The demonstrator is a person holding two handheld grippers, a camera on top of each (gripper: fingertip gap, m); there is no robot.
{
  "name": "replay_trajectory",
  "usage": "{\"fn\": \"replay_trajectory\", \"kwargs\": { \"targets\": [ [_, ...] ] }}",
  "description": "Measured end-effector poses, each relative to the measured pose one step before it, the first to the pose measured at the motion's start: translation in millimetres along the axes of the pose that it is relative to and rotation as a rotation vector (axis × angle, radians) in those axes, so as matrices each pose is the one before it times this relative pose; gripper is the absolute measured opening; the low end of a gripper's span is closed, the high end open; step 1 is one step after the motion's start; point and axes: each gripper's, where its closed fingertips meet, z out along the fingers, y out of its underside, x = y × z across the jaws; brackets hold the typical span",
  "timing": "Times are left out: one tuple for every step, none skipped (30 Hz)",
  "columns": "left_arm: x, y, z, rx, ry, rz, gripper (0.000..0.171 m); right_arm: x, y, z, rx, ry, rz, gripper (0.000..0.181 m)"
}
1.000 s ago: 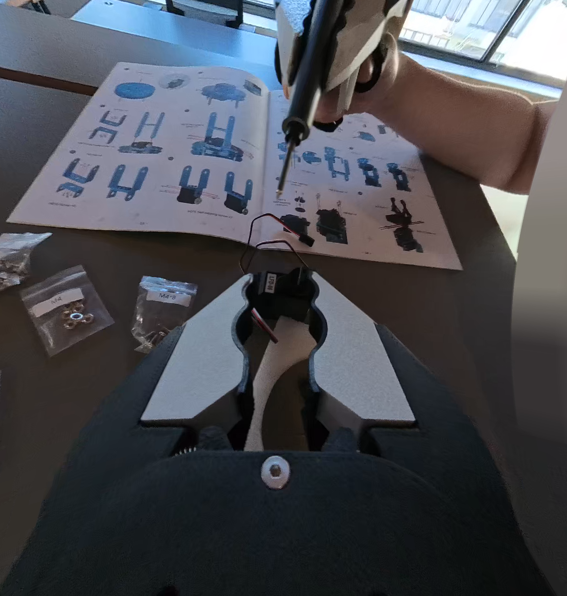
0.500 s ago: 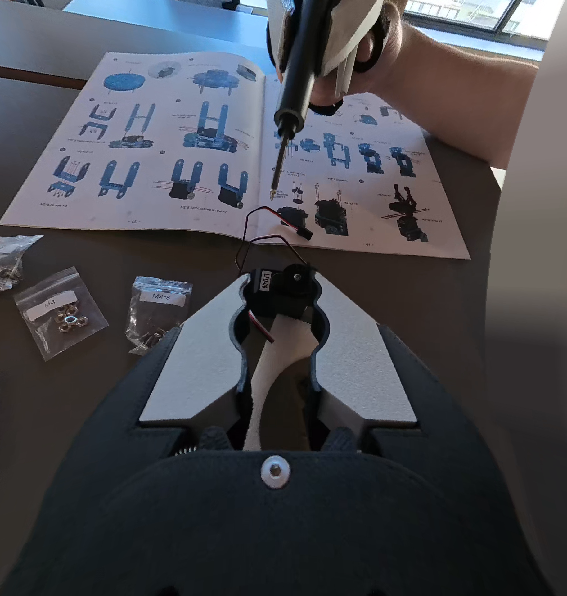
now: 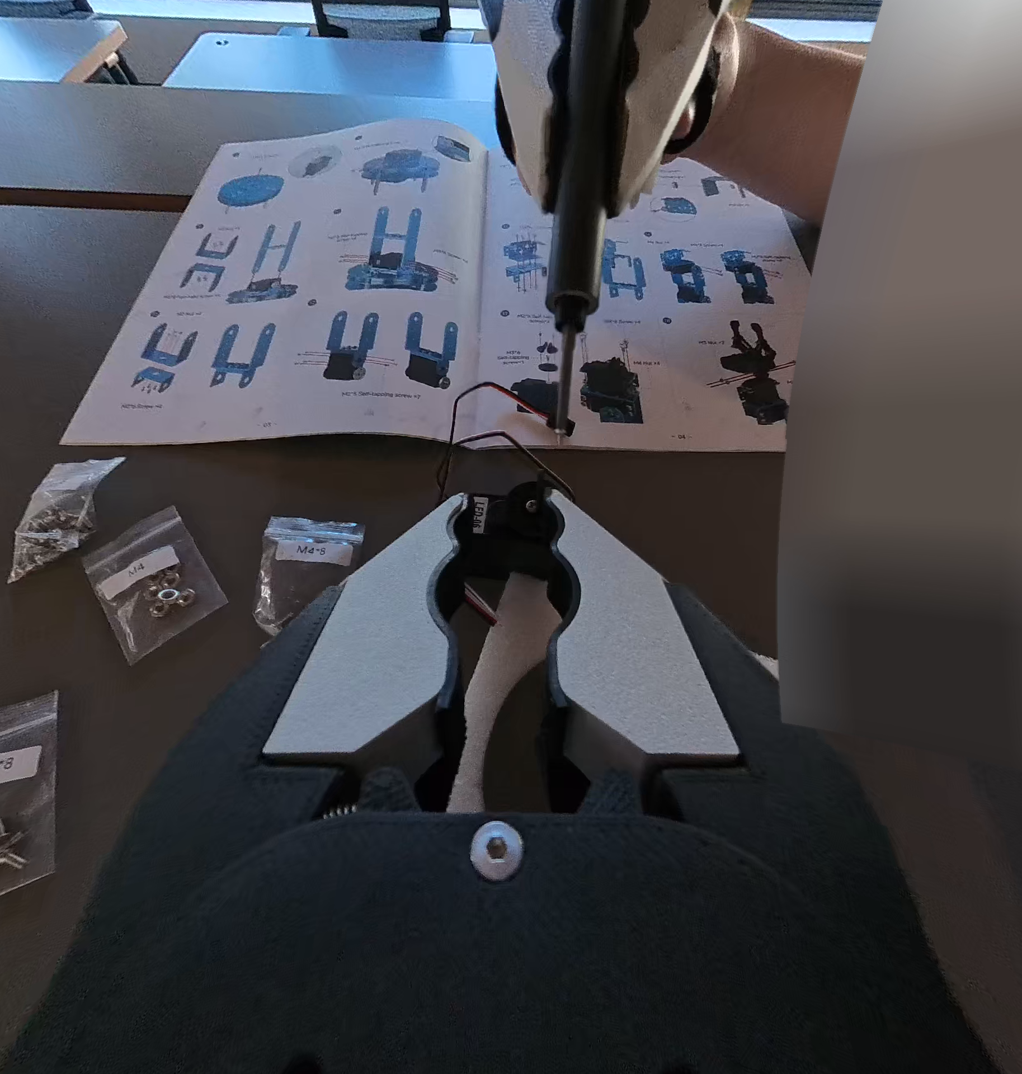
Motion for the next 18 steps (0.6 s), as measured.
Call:
{"fn": "replay_trajectory", "kwargs": {
  "targets": [
    [-0.18,-0.06,-0.06,-0.00012,-0.0029,0.0033,0.021,-1.78,1.43,1.37,-0.0112,-0.0042,-0.0083,0.015],
    [-0.07,0.11,-0.11,-0.00042,-0.0003,0.0010,0.021,-1.47,1.40,1.26,-0.0113,-0.0033,-0.0080,0.015],
    [-0.17,-0.11,-0.27,0.00035,0.0001,-0.0006,0.021,-0.39,1.32,1.17,-0.0110,0.0036,-0.0069,0.015],
    [-0.29,0.02,-0.40,0.00099,-0.0004,-0.0014,0.020,0.84,1.30,0.80,-0.0094,0.0095,-0.0055,0.015],
    [-0.39,-0.01,-0.43,0.00025,-0.0006,-0.0008,0.019,0.53,1.41,0.74,-0.0090,0.0056,-0.0039,0.016],
    [-0.18,0.17,-0.42,-0.00041,-0.0001,0.0005,0.019,-0.08,1.42,0.74,-0.0078,-0.0001,-0.0014,0.015],
    [-0.20,0.17,-0.39,-0.00052,-0.0001,0.0019,0.018,0.65,0.76,0.56,-0.0041,0.0040,-0.0001,0.015],
    [-0.04,0.23,-0.22,-0.00095,0.0002,0.0022,0.018,0.47,0.52,0.57,-0.0021,0.0028,-0.0002,0.015],
    [0.20,0.07,-0.09,-0.00018,0.0015,0.0008,0.017,0.15,0.00,0.29,0.0004,0.0013,-0.0019,0.015],
    [0.34,-0.04,0.17,0.00060,0.0026,-0.0003,0.017,-0.12,-0.27,0.19,0.0013,0.0008,-0.0016,0.015],
    [0.36,-0.23,0.22,0.00098,0.0016,-0.0001,0.017,-0.23,-0.55,0.09,0.0020,-0.0008,-0.0007,0.016],
    [0.30,-0.11,0.21,0.00111,0.0012,0.0006,0.017,-0.47,-0.49,0.09,0.0016,-0.0012,-0.0001,0.016],
    [0.41,-0.14,0.15,0.00053,0.0018,0.0016,0.017,-0.16,-0.15,0.10,-0.0005,0.0002,-0.0013,0.016],
    [0.40,0.01,0.05,-0.00036,0.0015,0.0031,0.017,-0.04,0.33,0.24,-0.0038,0.0011,-0.0014,0.015],
    [0.30,0.09,0.01,-0.00091,0.0007,0.0029,0.017,0.17,0.43,0.17,-0.0027,0.0025,-0.0026,0.016],
    [0.18,-0.12,-0.09,0.00060,0.0012,0.0006,0.017,0.12,0.29,0.19,-0.0010,0.0006,-0.0008,0.016],
    [0.46,-0.31,-0.08,0.00238,0.0037,-0.0023,0.017,-0.22,0.16,0.12,-0.0010,-0.0023,0.0020,0.015],
    [0.41,-0.46,-0.10,0.00282,0.0040,-0.0041,0.018,-0.01,-0.09,0.12,0.0013,0.0000,0.0002,0.016]
  ]
}}
